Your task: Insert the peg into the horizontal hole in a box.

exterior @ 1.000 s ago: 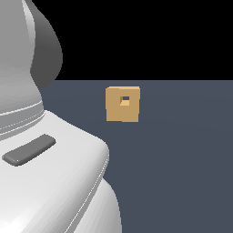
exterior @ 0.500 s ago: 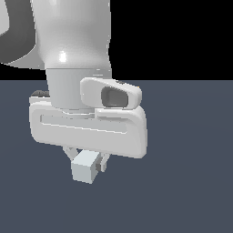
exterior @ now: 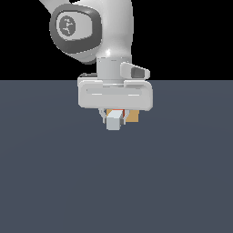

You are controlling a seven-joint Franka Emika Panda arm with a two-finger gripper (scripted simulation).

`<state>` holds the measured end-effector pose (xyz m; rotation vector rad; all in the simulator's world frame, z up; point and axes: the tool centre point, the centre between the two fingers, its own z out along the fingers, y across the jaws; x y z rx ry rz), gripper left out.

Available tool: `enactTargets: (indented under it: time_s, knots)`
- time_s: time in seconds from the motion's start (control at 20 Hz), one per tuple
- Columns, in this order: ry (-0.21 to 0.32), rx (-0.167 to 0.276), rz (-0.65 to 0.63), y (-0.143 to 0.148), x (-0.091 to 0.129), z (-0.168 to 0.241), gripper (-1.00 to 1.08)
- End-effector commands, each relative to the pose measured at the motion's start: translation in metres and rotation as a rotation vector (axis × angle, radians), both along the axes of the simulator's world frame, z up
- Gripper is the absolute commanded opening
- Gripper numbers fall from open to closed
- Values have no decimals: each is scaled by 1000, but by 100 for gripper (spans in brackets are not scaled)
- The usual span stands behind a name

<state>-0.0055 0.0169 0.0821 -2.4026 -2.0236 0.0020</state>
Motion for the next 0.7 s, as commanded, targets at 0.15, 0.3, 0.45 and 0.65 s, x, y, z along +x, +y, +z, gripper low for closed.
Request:
enactTargets:
  time_s: [0.15, 0.3, 0.45, 0.65]
  knots:
    - [-1, 0, 26, 49, 16, 12, -100]
    - [-1, 0, 34, 63, 20, 15, -100]
    - [-1, 0, 38, 69, 22, 16, -100]
    - [-1, 1, 38, 70, 23, 17, -100]
